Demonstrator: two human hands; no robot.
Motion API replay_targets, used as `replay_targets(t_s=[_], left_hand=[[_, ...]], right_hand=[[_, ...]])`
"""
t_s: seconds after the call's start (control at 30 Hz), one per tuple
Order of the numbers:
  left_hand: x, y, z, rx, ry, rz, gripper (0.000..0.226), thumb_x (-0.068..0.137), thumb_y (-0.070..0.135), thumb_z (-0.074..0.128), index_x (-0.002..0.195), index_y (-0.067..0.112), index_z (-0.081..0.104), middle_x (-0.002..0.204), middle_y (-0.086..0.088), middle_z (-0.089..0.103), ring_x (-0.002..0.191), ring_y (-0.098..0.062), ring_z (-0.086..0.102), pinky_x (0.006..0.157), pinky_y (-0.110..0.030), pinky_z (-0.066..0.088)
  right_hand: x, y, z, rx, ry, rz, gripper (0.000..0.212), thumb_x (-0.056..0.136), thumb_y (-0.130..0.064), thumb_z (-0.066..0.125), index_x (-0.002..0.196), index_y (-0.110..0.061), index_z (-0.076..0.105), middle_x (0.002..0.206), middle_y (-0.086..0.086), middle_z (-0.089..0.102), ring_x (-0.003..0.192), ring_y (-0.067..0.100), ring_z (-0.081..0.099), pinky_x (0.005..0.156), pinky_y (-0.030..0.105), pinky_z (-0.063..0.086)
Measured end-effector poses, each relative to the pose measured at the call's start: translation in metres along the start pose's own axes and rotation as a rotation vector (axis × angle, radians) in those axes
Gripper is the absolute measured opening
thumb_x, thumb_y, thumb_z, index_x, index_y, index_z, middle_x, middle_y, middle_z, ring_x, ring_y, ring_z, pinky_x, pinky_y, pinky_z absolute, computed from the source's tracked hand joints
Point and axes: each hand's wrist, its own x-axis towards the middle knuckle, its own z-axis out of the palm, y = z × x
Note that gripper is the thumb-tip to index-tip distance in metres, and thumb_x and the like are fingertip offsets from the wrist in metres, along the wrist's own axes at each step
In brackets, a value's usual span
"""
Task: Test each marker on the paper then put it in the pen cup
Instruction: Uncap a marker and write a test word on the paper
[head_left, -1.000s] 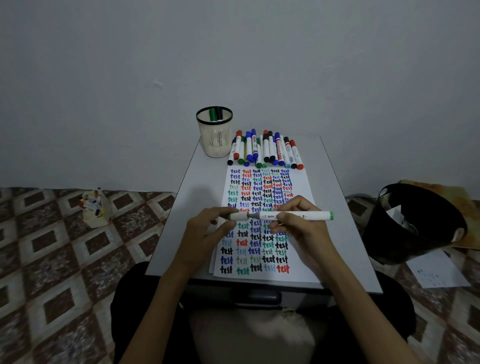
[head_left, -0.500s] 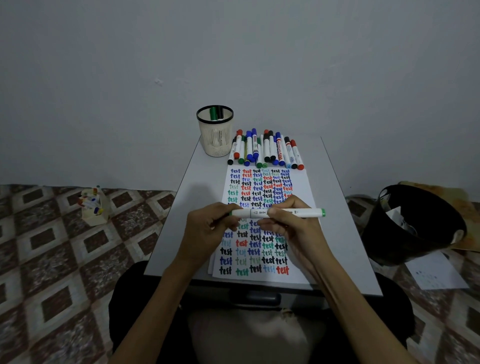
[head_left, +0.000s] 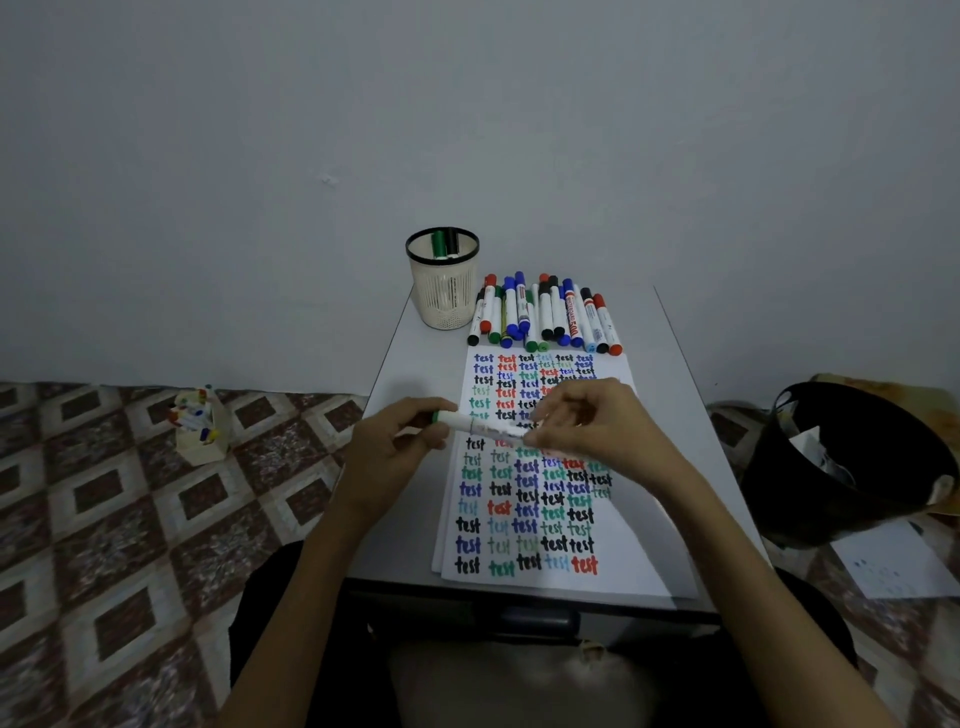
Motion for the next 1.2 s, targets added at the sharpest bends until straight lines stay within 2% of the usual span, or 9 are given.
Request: replay_targets(t_s=[0.1,0.17,0.3,0.37,0.47,0.73,0.83,1.03,1.2], left_hand=[[0.004,0.001,0.006,-0.035,0.021,-0.008,0.025,0.085,0.000,0.063,0.107,0.013,0.066,0.101,-0.004,0.066,0.085,-0.013,0.066,0.074,-0.028,0.057],[0.007,-0.002,0.008,0.013,0.044,0.008,0.026,0.086,0.002,0.063,0.109,0.013,0.065,0.103,0.000,0.066,0.090,-0.010,0.065,0.077,-0.029,0.057],[0.006,-0.021,0.008,0.255,0.057,-0.051,0.044,0.089,0.028,0.062,0.130,0.017,0.051,0.121,0.007,0.057,0.112,-0.003,0.051,0.094,-0.012,0.038],[0.002,-0.033,0.008,0.465,-0.057,-0.138,0.061,0.089,0.049,0.047,0.139,0.015,0.042,0.140,-0.001,0.045,0.129,-0.011,0.037,0.105,-0.019,0.025],[0.001,-0.041,0.013,0.669,-0.158,-0.132,0.070,0.088,0.059,0.028,0.141,0.015,0.040,0.149,-0.003,0.035,0.137,-0.017,0.028,0.113,-0.029,0.013],[0.003,-0.043,0.016,0.661,-0.117,-0.119,0.070,0.086,0.059,0.026,0.137,0.015,0.046,0.146,-0.001,0.040,0.136,-0.016,0.032,0.116,-0.031,0.014],[0.004,-0.043,0.016,0.650,-0.109,-0.123,0.070,0.086,0.059,0.027,0.137,0.015,0.046,0.146,-0.001,0.040,0.136,-0.016,0.031,0.117,-0.033,0.017],[0.004,-0.044,0.016,0.641,-0.098,-0.120,0.068,0.086,0.058,0.031,0.136,0.015,0.048,0.144,-0.001,0.042,0.135,-0.017,0.034,0.116,-0.036,0.020],[0.004,-0.045,0.016,0.647,-0.095,-0.122,0.068,0.086,0.059,0.030,0.136,0.016,0.048,0.145,0.001,0.042,0.135,-0.015,0.033,0.117,-0.034,0.019]], right_hand=[[0.018,-0.002,0.018,-0.270,-0.068,-0.078,0.021,0.072,-0.035,0.081,0.090,-0.034,0.071,0.069,-0.005,0.071,0.063,0.015,0.063,0.066,0.038,0.054],[0.029,-0.005,0.026,-0.321,-0.102,-0.100,0.014,0.075,-0.033,0.079,0.086,-0.036,0.071,0.072,-0.006,0.072,0.060,0.011,0.060,0.062,0.037,0.053],[0.060,-0.015,0.021,-0.313,-0.069,-0.060,0.014,0.078,-0.017,0.076,0.086,-0.026,0.068,0.076,-0.004,0.069,0.058,0.009,0.062,0.054,0.022,0.052],[0.081,-0.025,0.013,-0.245,0.057,-0.079,0.014,0.080,-0.014,0.074,0.082,-0.025,0.064,0.077,-0.001,0.067,0.062,0.013,0.065,0.057,0.023,0.055],[0.117,-0.043,0.003,-0.056,0.289,-0.143,0.011,0.083,-0.013,0.073,0.083,-0.017,0.063,0.078,0.005,0.066,0.069,0.022,0.070,0.064,0.033,0.060],[0.210,-0.089,-0.002,0.203,0.748,-0.344,0.014,0.081,-0.018,0.073,0.087,-0.007,0.067,0.069,0.005,0.070,0.061,0.017,0.069,0.062,0.041,0.059],[0.230,-0.087,0.009,0.099,0.735,-0.329,0.015,0.081,-0.022,0.072,0.087,-0.010,0.066,0.070,0.003,0.069,0.067,0.019,0.068,0.068,0.041,0.057],[0.243,-0.068,0.026,-0.420,0.619,-0.096,0.025,0.083,-0.033,0.067,0.100,-0.014,0.068,0.096,0.002,0.070,0.090,0.019,0.063,0.079,0.029,0.047],[0.246,-0.056,0.034,-0.503,0.561,-0.053,0.021,0.084,-0.029,0.067,0.093,-0.010,0.069,0.093,0.005,0.070,0.090,0.023,0.063,0.082,0.031,0.043]])
